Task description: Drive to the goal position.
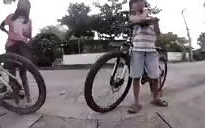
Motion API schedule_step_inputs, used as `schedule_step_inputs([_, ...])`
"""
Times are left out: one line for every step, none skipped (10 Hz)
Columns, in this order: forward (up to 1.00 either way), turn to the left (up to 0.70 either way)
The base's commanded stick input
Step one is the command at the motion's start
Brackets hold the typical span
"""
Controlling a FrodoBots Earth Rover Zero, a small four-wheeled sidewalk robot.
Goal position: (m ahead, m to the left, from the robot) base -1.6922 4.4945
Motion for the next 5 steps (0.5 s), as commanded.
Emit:
schedule_step_inputs([-0.12, 0.0])
schedule_step_inputs([0.0, 0.0])
schedule_step_inputs([0.0, 0.0])
schedule_step_inputs([0.0, 0.0])
schedule_step_inputs([0.0, 0.0])
